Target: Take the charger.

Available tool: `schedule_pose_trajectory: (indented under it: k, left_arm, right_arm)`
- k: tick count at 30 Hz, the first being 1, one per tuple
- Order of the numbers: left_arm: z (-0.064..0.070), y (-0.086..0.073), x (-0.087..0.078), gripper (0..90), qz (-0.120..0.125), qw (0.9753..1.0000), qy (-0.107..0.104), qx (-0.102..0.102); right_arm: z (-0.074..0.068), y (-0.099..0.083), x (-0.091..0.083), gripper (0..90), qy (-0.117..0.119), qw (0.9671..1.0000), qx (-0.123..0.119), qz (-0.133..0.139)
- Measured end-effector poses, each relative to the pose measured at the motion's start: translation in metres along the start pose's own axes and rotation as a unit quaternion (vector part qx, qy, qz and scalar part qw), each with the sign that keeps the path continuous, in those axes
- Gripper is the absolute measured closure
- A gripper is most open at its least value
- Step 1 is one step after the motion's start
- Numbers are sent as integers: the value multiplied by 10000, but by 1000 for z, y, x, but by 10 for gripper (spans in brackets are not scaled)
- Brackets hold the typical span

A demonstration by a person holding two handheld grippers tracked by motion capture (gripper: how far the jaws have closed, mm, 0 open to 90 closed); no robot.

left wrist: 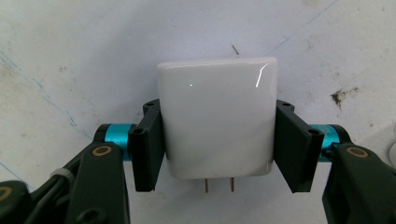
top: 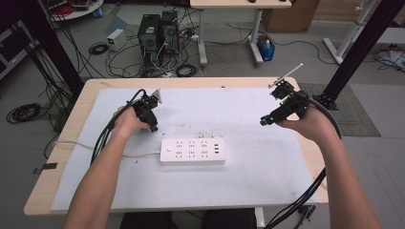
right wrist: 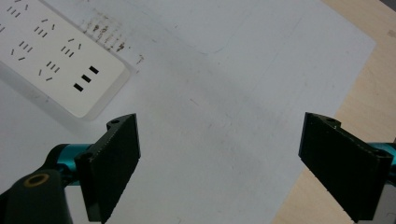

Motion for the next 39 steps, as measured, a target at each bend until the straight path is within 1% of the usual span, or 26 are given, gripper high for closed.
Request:
schedule_pose_trajectory:
  k: [5,7,9,10,11,12,14,15,16,17,18,20,21,22,23,26,27,28,29,30,31,32,34,35,37,39]
  left_arm:
    - [0,0,-1,419,32,10000,34,29]
    - [1,-1,-3,420,22,10000,1,48]
    - [2,-1,-7,421,119,9999,-38,27]
    - [3,-2,-11,421,167,9998,-81,27]
    - [3,-3,-15,421,174,9998,-99,96]
    - [5,-4,-19,422,270,9995,-144,74]
    - [6,-6,-28,422,378,9990,-190,106]
    - [8,-10,-34,422,422,9987,-248,127]
    - [9,-12,-37,422,414,9987,-265,147]
    - [9,-14,-41,421,405,9986,-281,182]
    - [11,-17,-46,422,423,9984,-288,233]
    - [16,-23,-59,422,466,9976,-339,379]
    - [19,-26,-66,422,492,9973,-336,437]
    - [23,-28,-73,422,503,9967,-332,536]
    - [25,-31,-79,422,503,9963,-319,613]
    - [39,-38,-104,422,562,9935,-346,930]
    - [44,-41,-111,422,571,9927,-367,998]
    - [44,-41,-111,422,571,9927,-367,998]
    - [52,-44,-125,422,626,9902,-344,1204]
    - [57,-46,-131,422,637,9891,-356,1276]
    - [61,-47,-137,422,646,9874,-350,1402]
    - [64,-48,-141,422,664,9861,-353,1485]
    - [71,-50,-150,422,677,9843,-326,1599]
    - [74,-50,-154,422,694,9833,-325,1651]
    - [78,-51,-160,422,689,9820,-330,1725]
    - [81,-50,-167,423,719,9806,-291,1799]
  right_arm:
    - [-1,0,1,120,5,10000,-30,19]
    - [0,0,1,121,1,10000,-17,13]
    - [-1,1,1,120,7,10000,-8,7]
    - [0,2,2,121,12,10000,-31,24]
    - [0,2,2,121,12,10000,-31,24]
    - [-1,3,1,121,15,10000,-1,15]
    - [-1,3,2,121,30,10000,-31,7]
    - [-1,4,2,121,37,10000,8,-5]
    - [-1,5,3,121,35,10000,32,-25]
    - [0,5,3,121,40,10000,-28,-28]
    - [-1,6,4,121,62,10000,37,-23]
    - [-2,7,4,121,119,9999,69,-104]
    - [-2,8,4,121,122,9998,103,-103]
    - [-2,9,3,121,128,9998,73,-134]
    - [-2,10,3,121,147,9997,128,-139]
    - [-3,12,1,121,162,9996,145,-173]
    - [-2,13,1,121,159,9996,134,-199]
    - [-2,13,1,121,159,9996,134,-199]
    - [-2,14,0,121,158,9995,142,-224]
    - [-2,15,0,121,156,9994,159,-263]
    - [-2,15,-1,121,155,9994,143,-271]
    - [-2,16,-1,121,148,9993,158,-297]
    - [-1,17,-2,121,113,9994,126,-308]
    - [-1,17,-2,121,119,9993,157,-302]
    - [0,17,-3,121,113,9993,157,-328]
    - [0,17,-3,121,102,9992,157,-351]
Point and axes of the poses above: each handheld gripper's, and its own axes: x roughly forward along the jaws, y roughly out of its top, z roughly to its right, the point moved 9 cm from there along x, roughly forward along the jaws, and after that the axes turned 12 degrees about -x, right-handed, at the moved point
